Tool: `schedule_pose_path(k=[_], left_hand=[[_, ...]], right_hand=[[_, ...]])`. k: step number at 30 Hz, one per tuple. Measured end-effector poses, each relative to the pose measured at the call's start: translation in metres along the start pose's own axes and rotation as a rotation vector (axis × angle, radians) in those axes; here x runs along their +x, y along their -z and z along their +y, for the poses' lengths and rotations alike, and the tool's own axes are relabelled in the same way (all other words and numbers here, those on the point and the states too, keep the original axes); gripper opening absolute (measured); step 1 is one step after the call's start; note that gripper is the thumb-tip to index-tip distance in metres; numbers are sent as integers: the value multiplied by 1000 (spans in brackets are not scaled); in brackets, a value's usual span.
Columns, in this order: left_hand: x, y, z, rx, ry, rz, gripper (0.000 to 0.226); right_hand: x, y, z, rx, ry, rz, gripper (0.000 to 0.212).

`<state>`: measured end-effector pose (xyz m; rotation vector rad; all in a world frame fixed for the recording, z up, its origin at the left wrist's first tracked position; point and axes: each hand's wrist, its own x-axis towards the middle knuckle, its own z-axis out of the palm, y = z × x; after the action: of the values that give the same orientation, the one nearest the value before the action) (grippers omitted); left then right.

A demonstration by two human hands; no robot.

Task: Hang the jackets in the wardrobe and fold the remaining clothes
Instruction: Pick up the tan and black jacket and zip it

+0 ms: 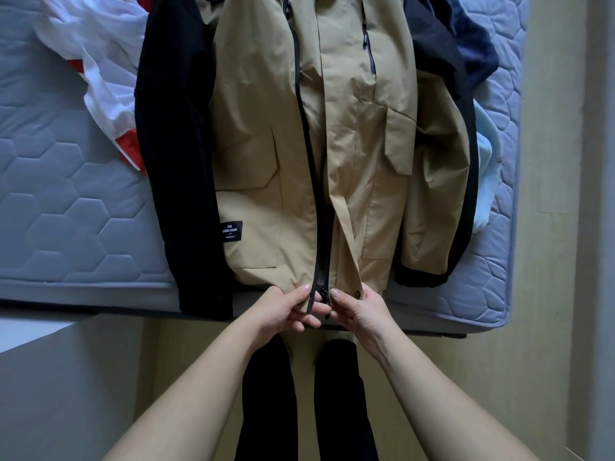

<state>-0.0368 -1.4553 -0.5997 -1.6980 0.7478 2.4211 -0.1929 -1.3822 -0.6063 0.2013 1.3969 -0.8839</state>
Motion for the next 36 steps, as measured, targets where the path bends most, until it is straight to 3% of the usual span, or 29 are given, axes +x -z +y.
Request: schedule_pose_path(k=[4, 7, 10, 12, 15, 18, 21, 25, 32, 36], left_hand=[[1, -1, 1, 140, -46, 136, 31], [-1, 2, 4, 218, -64, 133, 27], [-3, 3, 9, 98, -28, 53, 36], [-1, 2, 11, -19, 25, 88, 38], [-1, 5, 10, 38, 31, 129, 29], [-1, 8, 6, 135, -64, 145, 28], [0, 8, 7, 21, -165, 203, 17], [1, 4, 5, -118, -196, 163, 5], [-3, -2, 6, -153, -336, 238, 2], [-6, -14, 14, -256, -406, 263, 3]], right_hand=[[-2, -3, -2, 28, -7, -42, 13], [-2, -2, -1, 5, -6, -29, 15], [-1, -1, 0, 2, -9, -18, 14], [0, 0, 0, -18, -24, 5, 15], [1, 0, 0, -27, -32, 8, 14], [0, -2, 0, -24, -36, 0, 14], [0, -4, 1, -5, -27, -4, 13], [-2, -4, 3, 71, -7, -18, 20], [-8, -7, 4, 187, 44, -16, 32], [-14, -15, 0, 218, 134, -19, 25]])
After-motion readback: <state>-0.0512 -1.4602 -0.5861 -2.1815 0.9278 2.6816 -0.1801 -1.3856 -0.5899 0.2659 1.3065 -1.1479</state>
